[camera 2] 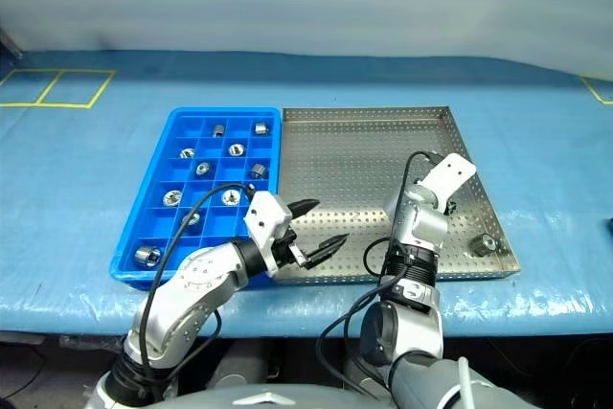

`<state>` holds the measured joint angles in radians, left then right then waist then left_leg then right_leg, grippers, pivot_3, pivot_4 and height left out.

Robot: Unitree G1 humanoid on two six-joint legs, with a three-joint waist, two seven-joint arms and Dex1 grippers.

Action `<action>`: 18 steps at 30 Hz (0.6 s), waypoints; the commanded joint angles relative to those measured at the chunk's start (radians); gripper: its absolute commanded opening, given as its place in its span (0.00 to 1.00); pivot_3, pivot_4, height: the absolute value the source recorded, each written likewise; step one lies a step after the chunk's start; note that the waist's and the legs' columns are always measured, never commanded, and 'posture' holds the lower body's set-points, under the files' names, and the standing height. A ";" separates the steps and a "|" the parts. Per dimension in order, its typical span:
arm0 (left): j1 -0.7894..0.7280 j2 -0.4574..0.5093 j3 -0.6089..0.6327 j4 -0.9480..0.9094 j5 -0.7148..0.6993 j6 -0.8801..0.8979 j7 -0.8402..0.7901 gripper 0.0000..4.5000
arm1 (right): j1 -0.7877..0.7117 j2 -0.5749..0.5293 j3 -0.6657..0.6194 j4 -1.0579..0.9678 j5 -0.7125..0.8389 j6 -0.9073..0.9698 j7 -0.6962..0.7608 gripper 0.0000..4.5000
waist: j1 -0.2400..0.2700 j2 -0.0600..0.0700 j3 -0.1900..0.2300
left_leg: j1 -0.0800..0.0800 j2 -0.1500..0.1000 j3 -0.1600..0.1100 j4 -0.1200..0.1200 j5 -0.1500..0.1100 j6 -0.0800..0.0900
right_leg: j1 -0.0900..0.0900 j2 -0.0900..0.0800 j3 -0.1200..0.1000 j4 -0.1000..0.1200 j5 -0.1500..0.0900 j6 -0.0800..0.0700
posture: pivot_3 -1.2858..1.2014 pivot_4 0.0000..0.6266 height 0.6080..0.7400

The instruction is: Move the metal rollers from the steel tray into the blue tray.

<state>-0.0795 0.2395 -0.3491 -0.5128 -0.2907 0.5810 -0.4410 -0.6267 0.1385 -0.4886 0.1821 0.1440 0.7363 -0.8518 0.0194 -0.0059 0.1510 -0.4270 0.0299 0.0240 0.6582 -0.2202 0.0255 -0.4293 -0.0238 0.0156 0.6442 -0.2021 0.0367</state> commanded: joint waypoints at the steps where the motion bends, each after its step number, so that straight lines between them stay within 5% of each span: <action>1: 0.006 -0.007 0.037 -0.056 -0.007 -0.014 0.022 1.00 | 0.005 0.046 0.110 -0.150 0.010 0.095 0.073 0.38 | 0.001 0.000 0.000 | 0.000 0.000 0.000 0.000 0.000 0.000 | 0.000 0.000 0.000 0.000 0.000 0.000 | 0.61 0.24 1.00; 8: 0.047 0.009 0.117 -0.077 -0.004 -0.037 0.056 1.00 | 0.023 -0.055 0.383 -0.341 0.026 0.256 0.378 0.38 | 0.012 0.000 0.001 | -0.001 0.000 -0.001 -0.004 0.000 0.000 | -0.001 0.000 -0.001 -0.001 -0.001 -0.001 | 0.63 0.24 1.00; 18: 0.146 0.047 0.223 -0.103 0.018 -0.140 0.075 1.00 | -0.026 -0.162 0.584 -0.471 0.135 0.386 0.763 0.38 | 0.052 0.000 0.001 | -0.001 0.000 -0.001 -0.005 0.000 0.000 | -0.002 -0.002 -0.003 -0.003 -0.002 -0.001 | 0.66 0.24 1.00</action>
<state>0.0592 0.2822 -0.1441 -0.5605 -0.2798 0.4808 -0.3682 -0.6213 -0.0188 0.0793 -0.2436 0.2535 1.1119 -0.1432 0.0717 -0.0057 0.1524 -0.4283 0.0300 0.0225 0.6531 -0.2203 0.0253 -0.4311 -0.0254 0.0126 0.6415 -0.2038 0.0352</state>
